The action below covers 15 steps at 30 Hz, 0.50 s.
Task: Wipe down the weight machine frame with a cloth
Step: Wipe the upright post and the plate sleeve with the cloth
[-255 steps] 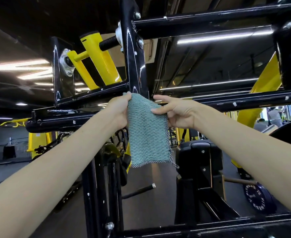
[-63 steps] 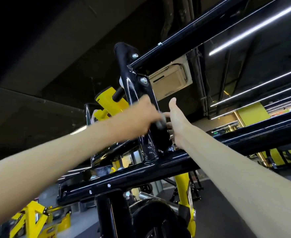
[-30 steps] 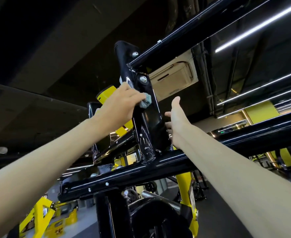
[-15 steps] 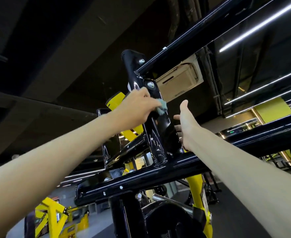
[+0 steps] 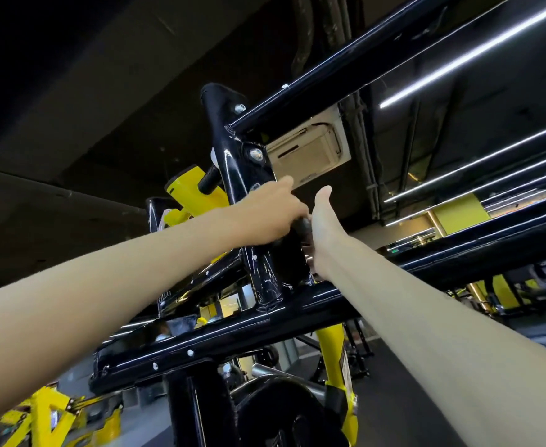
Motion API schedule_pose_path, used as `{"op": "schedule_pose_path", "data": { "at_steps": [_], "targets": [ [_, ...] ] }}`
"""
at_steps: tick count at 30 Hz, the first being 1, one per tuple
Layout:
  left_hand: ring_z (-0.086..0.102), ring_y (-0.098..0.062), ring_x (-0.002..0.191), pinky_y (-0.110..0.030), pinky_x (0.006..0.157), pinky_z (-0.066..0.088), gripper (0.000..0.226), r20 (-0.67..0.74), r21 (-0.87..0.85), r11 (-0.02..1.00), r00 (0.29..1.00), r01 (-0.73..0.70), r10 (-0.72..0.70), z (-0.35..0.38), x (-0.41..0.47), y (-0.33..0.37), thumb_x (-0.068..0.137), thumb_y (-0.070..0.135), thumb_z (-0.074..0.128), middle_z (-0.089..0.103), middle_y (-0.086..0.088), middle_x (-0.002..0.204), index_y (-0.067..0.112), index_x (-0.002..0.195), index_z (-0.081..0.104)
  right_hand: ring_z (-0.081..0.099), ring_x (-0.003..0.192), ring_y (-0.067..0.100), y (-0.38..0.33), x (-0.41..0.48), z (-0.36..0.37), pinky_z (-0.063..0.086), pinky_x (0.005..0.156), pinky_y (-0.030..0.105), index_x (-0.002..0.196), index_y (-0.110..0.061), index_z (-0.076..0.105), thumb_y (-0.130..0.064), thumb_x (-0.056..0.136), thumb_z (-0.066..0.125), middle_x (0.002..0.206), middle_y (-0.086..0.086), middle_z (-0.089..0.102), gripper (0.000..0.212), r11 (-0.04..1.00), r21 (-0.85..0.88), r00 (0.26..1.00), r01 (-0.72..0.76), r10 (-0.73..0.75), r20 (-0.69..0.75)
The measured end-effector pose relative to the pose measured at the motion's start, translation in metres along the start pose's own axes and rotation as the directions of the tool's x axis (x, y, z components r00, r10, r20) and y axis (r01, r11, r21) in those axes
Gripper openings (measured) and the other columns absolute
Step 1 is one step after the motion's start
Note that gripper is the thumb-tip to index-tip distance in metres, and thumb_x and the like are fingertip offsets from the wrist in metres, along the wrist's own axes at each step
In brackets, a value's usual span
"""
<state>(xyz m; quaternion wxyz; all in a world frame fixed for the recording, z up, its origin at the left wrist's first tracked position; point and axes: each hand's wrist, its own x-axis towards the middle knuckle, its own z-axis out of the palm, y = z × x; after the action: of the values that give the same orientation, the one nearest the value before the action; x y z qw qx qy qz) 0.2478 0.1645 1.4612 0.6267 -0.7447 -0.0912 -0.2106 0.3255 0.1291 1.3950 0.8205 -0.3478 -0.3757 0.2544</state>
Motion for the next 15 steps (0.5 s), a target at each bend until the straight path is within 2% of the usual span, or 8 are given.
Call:
{"op": "schedule_pose_path", "data": {
  "at_steps": [2,4,6,7,9,11,12,15],
  "targets": [
    [0.038,-0.018,0.096,-0.029,0.068,0.03,0.027,0.008,0.043,0.998,0.999,-0.036,0.036,-0.001,0.003,-0.005,0.093,0.015,0.047,0.064,0.004,0.098,0.024,0.115,0.059,0.057,0.113,0.033,-0.001,0.005,0.0,0.045,0.101,0.047,0.136,-0.008,0.048,-0.077,0.087,0.015,0.126,0.017,0.058,0.091,1.0,-0.011,1.0,-0.007,0.007,-0.02],
    [0.044,-0.024,0.101,-0.032,0.074,0.038,0.024,-0.087,0.175,0.982,0.995,0.069,-0.055,-0.004,0.008,-0.025,0.094,0.016,0.045,0.066,0.0,0.102,0.022,0.11,0.06,0.052,0.121,0.031,-0.004,0.003,0.001,0.041,0.105,0.052,0.15,-0.014,0.029,-0.077,0.088,0.015,0.141,0.017,0.048,0.09,1.0,-0.024,0.998,0.003,-0.004,-0.065],
    [0.046,-0.027,0.1,-0.034,0.077,0.042,0.024,-0.141,0.234,0.96,0.982,0.153,-0.123,-0.003,0.006,-0.023,0.094,0.012,0.043,0.066,-0.004,0.1,0.017,0.108,0.061,0.046,0.128,0.033,-0.005,0.004,0.002,0.035,0.109,0.054,0.153,-0.017,0.02,-0.078,0.086,0.015,0.148,0.016,0.04,0.091,0.999,-0.029,0.993,0.02,-0.024,-0.114],
    [0.045,-0.026,0.099,-0.033,0.073,0.041,0.025,-0.107,0.203,0.969,0.987,0.138,-0.118,-0.004,0.003,-0.012,0.093,0.011,0.043,0.065,-0.004,0.101,0.017,0.109,0.062,0.045,0.13,0.036,-0.006,0.005,0.002,0.035,0.109,0.054,0.153,-0.016,0.021,-0.08,0.085,0.016,0.148,0.017,0.04,0.093,0.999,-0.021,0.99,0.031,-0.033,-0.136],
    [0.04,-0.021,0.097,-0.026,0.06,0.03,0.027,0.019,0.098,0.995,1.0,-0.02,0.018,-0.003,-0.009,0.021,0.093,0.011,0.044,0.063,-0.002,0.104,0.017,0.113,0.061,0.043,0.131,0.038,-0.006,0.006,0.0,0.035,0.109,0.055,0.152,-0.016,0.022,-0.079,0.085,0.018,0.149,0.016,0.039,0.093,0.999,0.011,0.982,0.048,-0.045,-0.186],
    [0.036,-0.019,0.094,-0.025,0.059,0.026,0.032,0.073,0.018,0.988,0.986,-0.154,0.152,-0.004,-0.018,0.037,0.092,0.01,0.043,0.06,-0.001,0.105,0.019,0.118,0.059,0.035,0.137,0.037,-0.006,0.005,-0.005,0.029,0.113,0.054,0.154,-0.019,0.013,-0.071,0.092,0.017,0.154,0.013,0.029,0.081,0.998,0.026,0.972,0.062,-0.055,-0.227],
    [0.038,-0.02,0.096,-0.027,0.063,0.029,0.037,0.06,-0.002,0.988,0.986,-0.156,0.156,-0.006,-0.018,0.03,0.091,0.009,0.043,0.06,-0.001,0.105,0.022,0.122,0.058,0.029,0.14,0.036,-0.006,0.006,-0.008,0.024,0.115,0.053,0.155,-0.021,0.008,-0.066,0.095,0.017,0.157,0.011,0.023,0.075,0.996,0.039,0.967,0.076,-0.064,-0.245],
    [0.042,-0.023,0.102,-0.031,0.07,0.031,0.037,-0.055,0.094,0.995,0.998,0.016,-0.011,-0.007,-0.013,-0.003,0.093,0.012,0.044,0.065,0.001,0.104,0.026,0.121,0.062,0.023,0.144,0.031,-0.008,0.005,-0.009,0.018,0.115,0.046,0.155,-0.019,0.007,-0.061,0.099,0.014,0.159,0.009,0.017,0.071,0.996,0.023,0.963,0.089,-0.08,-0.257]
  ]
}}
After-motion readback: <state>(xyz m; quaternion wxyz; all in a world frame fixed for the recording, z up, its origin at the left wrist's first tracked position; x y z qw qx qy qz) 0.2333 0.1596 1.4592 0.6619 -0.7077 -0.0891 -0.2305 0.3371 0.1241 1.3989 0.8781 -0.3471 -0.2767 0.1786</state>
